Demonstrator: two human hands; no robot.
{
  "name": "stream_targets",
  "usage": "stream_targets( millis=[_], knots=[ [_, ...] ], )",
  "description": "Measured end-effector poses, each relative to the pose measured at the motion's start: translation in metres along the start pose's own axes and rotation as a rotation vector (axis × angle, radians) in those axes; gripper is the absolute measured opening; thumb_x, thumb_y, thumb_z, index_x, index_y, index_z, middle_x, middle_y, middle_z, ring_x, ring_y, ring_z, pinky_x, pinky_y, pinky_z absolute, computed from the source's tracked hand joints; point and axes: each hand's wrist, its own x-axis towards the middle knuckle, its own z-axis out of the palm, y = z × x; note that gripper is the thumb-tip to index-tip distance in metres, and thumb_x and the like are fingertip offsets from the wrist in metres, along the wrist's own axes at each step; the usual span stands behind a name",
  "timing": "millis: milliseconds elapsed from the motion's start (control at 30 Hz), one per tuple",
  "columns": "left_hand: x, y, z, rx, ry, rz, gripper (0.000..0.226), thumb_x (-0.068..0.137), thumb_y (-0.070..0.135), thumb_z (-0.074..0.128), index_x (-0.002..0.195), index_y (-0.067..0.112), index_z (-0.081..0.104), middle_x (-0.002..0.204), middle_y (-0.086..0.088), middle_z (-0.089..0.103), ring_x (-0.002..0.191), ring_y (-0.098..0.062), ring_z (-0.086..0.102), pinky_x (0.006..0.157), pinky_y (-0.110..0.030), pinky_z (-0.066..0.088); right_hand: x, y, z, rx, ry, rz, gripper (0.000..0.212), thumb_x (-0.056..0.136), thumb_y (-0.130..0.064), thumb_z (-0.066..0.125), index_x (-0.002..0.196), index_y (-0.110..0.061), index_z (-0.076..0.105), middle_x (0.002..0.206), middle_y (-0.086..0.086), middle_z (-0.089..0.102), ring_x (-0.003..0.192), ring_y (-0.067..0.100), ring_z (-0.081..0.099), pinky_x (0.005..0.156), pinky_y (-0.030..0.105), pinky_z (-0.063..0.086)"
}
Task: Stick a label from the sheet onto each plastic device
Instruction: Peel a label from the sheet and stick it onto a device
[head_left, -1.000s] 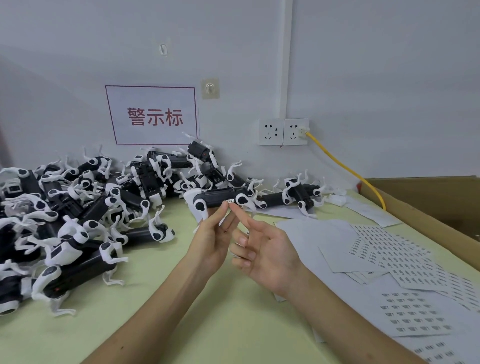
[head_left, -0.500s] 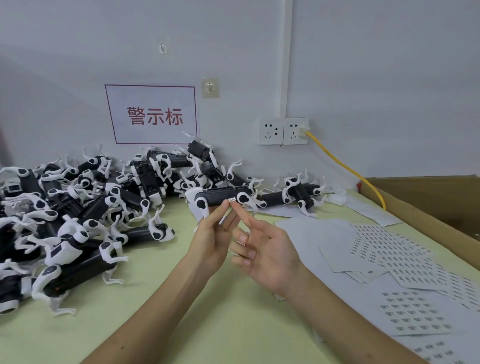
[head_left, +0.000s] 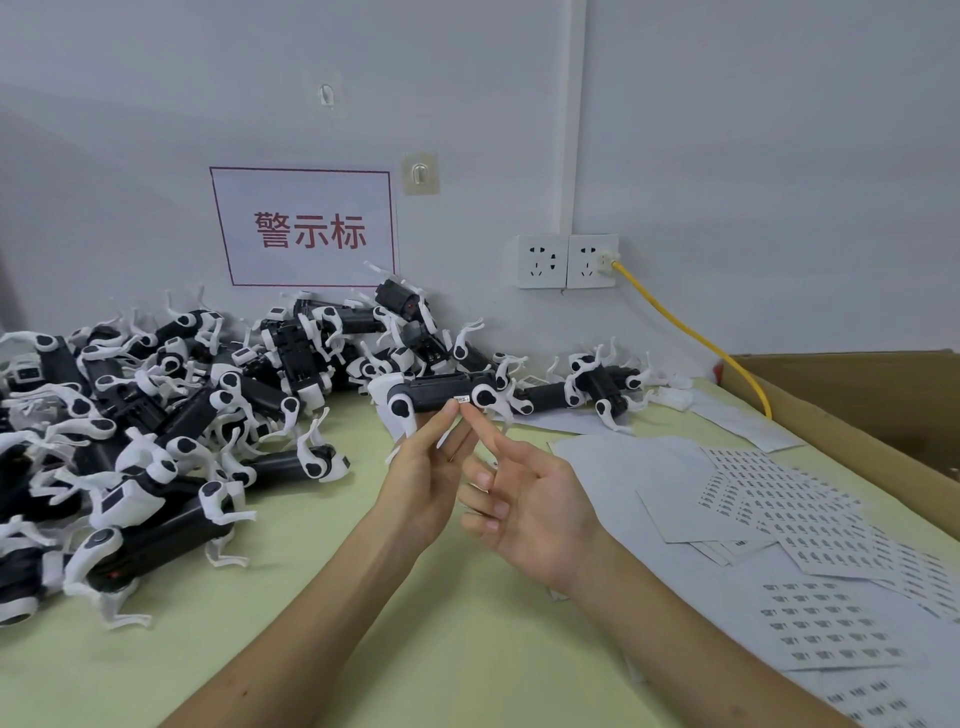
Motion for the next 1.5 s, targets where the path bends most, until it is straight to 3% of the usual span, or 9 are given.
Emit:
stream_targets(
  millis=[67, 133, 200, 400, 533, 667, 900, 1000, 1500],
  knots=[
    [0.001, 0.0, -0.001, -0.005, 0.0, -0.002, 0.022, 0.082, 0.041, 0.069, 0.082, 0.019, 0.073, 0.132, -0.009, 0.069, 0.086, -0.014, 0.071, 0.088, -0.041, 0.05, 0.0, 0.0, 0.0, 0.002, -0.001, -0.001, 0.052, 0.087, -0.025, 0.062, 0.139, -0.03, 0.059, 0.068, 0.001, 0.046, 0.053, 0.014, 0.031, 0.051, 0.026, 0.029],
    [0.003, -0.002, -0.002, -0.021, 0.013, 0.006, 0.021, 0.085, 0.038, 0.068, 0.091, 0.018, 0.066, 0.131, -0.009, 0.07, 0.126, -0.024, 0.062, 0.104, -0.044, 0.046, 0.0, 0.0, 0.0, -0.002, -0.001, 0.002, 0.054, 0.087, -0.025, 0.062, 0.141, -0.03, 0.057, 0.069, 0.001, 0.045, 0.053, 0.014, 0.03, 0.052, 0.026, 0.028],
    [0.004, -0.002, -0.002, -0.04, 0.046, 0.015, 0.022, 0.081, 0.035, 0.07, 0.094, 0.019, 0.063, 0.126, -0.008, 0.072, 0.143, -0.028, 0.046, 0.12, -0.045, 0.035, -0.001, 0.001, 0.001, -0.005, -0.001, 0.002, 0.056, 0.087, -0.026, 0.061, 0.142, -0.03, 0.056, 0.069, 0.001, 0.045, 0.054, 0.014, 0.03, 0.052, 0.026, 0.028],
    [0.006, -0.003, -0.004, -0.056, 0.105, 0.034, 0.01, 0.093, 0.024, 0.067, 0.084, 0.021, 0.063, 0.107, -0.001, 0.078, 0.102, -0.007, 0.073, 0.119, -0.04, 0.037, -0.001, 0.001, 0.004, -0.029, 0.02, -0.001, 0.055, 0.089, -0.026, 0.055, 0.143, -0.028, 0.053, 0.068, 0.002, 0.045, 0.054, 0.014, 0.028, 0.049, 0.025, 0.03],
    [0.008, -0.005, -0.005, -0.036, 0.14, 0.053, 0.009, 0.094, 0.022, 0.066, 0.087, 0.02, 0.061, 0.124, -0.008, 0.073, 0.111, -0.013, 0.071, 0.118, -0.04, 0.039, -0.001, 0.001, 0.005, -0.033, 0.04, 0.003, 0.054, 0.089, -0.026, 0.054, 0.143, -0.027, 0.053, 0.068, 0.002, 0.045, 0.053, 0.013, 0.028, 0.05, 0.025, 0.029],
    [0.01, -0.008, -0.005, -0.046, 0.211, 0.073, 0.016, 0.094, 0.022, 0.067, 0.107, 0.016, 0.061, 0.133, -0.012, 0.068, 0.111, -0.014, 0.071, 0.117, -0.04, 0.04, -0.001, 0.002, 0.005, -0.026, 0.052, 0.017, 0.053, 0.088, -0.026, 0.055, 0.141, -0.026, 0.056, 0.068, 0.003, 0.045, 0.053, 0.014, 0.028, 0.05, 0.025, 0.029],
    [0.009, -0.008, -0.001, -0.048, 0.317, 0.106, 0.019, 0.091, 0.018, 0.069, 0.108, 0.014, 0.062, 0.126, -0.014, 0.071, 0.088, -0.007, 0.075, 0.115, -0.041, 0.044, 0.0, 0.003, 0.005, -0.041, 0.036, 0.025, 0.052, 0.092, -0.03, 0.051, 0.144, -0.025, 0.052, 0.069, 0.002, 0.046, 0.053, 0.014, 0.03, 0.051, 0.025, 0.03],
    [0.009, -0.008, 0.0, -0.035, 0.358, 0.137, 0.018, 0.089, 0.016, 0.071, 0.102, 0.013, 0.06, 0.107, -0.008, 0.076, 0.08, -0.004, 0.076, 0.113, -0.036, 0.044, 0.0, 0.002, 0.005, -0.046, 0.034, 0.027, 0.052, 0.093, -0.033, 0.05, 0.144, -0.025, 0.051, 0.069, 0.002, 0.047, 0.053, 0.013, 0.03, 0.051, 0.025, 0.029],
    [0.011, -0.011, -0.004, 0.004, 0.428, 0.173, 0.016, 0.088, 0.016, 0.073, 0.1, 0.013, 0.062, 0.101, -0.004, 0.072, 0.078, -0.002, 0.075, 0.094, -0.024, 0.051, 0.001, 0.002, 0.002, -0.056, 0.018, 0.038, 0.052, 0.091, -0.038, 0.054, 0.141, -0.023, 0.055, 0.07, 0.003, 0.049, 0.055, 0.014, 0.028, 0.053, 0.026, 0.03]
  ],
)
